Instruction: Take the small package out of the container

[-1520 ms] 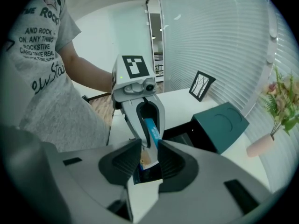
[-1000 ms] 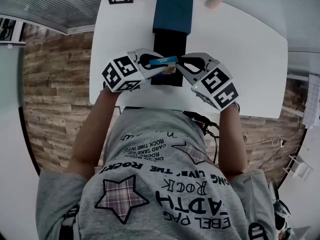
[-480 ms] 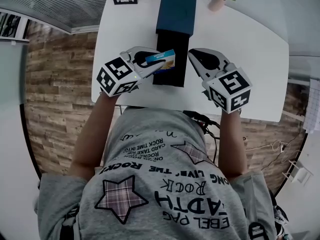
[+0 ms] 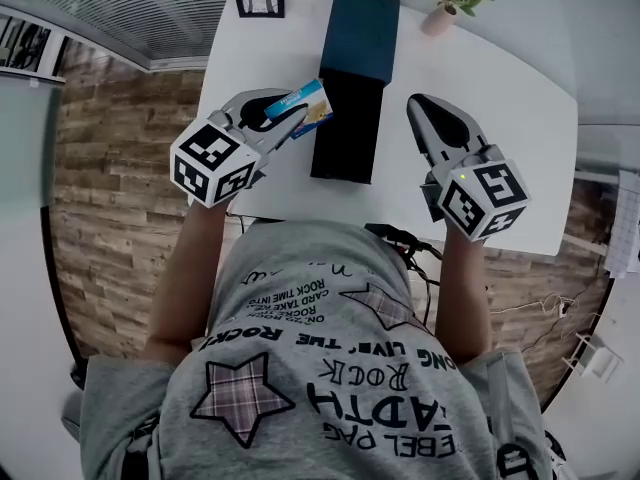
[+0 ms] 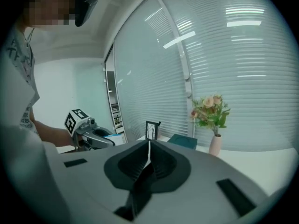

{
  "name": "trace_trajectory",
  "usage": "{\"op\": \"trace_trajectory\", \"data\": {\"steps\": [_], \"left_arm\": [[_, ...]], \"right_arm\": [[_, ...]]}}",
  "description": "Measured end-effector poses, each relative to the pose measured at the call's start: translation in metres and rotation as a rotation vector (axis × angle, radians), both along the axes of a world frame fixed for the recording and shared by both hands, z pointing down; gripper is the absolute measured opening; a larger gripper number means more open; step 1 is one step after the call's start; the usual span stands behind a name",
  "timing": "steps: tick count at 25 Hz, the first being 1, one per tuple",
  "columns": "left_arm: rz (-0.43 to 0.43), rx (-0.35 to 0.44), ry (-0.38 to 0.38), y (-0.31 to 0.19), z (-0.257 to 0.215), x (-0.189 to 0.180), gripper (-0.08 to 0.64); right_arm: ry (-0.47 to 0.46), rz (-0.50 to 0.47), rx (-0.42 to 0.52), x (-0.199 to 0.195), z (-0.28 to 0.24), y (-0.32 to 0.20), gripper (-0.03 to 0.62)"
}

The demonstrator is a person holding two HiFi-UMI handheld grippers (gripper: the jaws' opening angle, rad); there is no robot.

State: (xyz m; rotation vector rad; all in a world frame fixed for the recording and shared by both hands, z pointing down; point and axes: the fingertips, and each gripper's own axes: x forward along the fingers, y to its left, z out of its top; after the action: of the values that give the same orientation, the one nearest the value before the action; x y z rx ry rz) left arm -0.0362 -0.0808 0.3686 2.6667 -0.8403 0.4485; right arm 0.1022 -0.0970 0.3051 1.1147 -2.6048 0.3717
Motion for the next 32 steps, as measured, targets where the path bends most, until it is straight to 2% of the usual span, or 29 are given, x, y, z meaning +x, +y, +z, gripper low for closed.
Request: {"op": "trace_trajectory", "data": {"steps": [3,6,11,15,18,23,32], "left_arm": [[-0.082,0.021,0.052,-0.006,-0.017,-0.017,0.087],[-0.153,0.069,0.063,-0.013,-0.033,-0.033,0.087],[-0.27,0.173,0.034,-0.021,-0.057,-0.055,0.087],[-0.357,0.256,-0.026,-0.028,-0.071,-0.071,0.087],[-0.403,0.292,-0.022,-0.026,-0.083,-0.078,0.087],[-0.457,0.315,0.023,-0.024,-0.096,-0.083,0.087],[-0.447,0.339,0.022,-0.018,-0.101,-0.074,0.087]], "right_arm": [[-0.01,0.053,0.033,0.009,-0.01,-0.003,0.021],[-0.011,0.111,0.075,0.019,-0.018,-0.008,0.021],[-0.008,0.205,0.159,0.035,-0.036,-0.01,0.021],[-0.009,0.263,0.211,0.045,-0.048,-0.012,0.021],[0.003,0.294,0.232,0.05,-0.053,-0.011,0.021],[0.022,0.331,0.265,0.059,-0.061,-0.012,0.021],[0.053,0.342,0.315,0.059,-0.074,-0.008,0.014]]}}
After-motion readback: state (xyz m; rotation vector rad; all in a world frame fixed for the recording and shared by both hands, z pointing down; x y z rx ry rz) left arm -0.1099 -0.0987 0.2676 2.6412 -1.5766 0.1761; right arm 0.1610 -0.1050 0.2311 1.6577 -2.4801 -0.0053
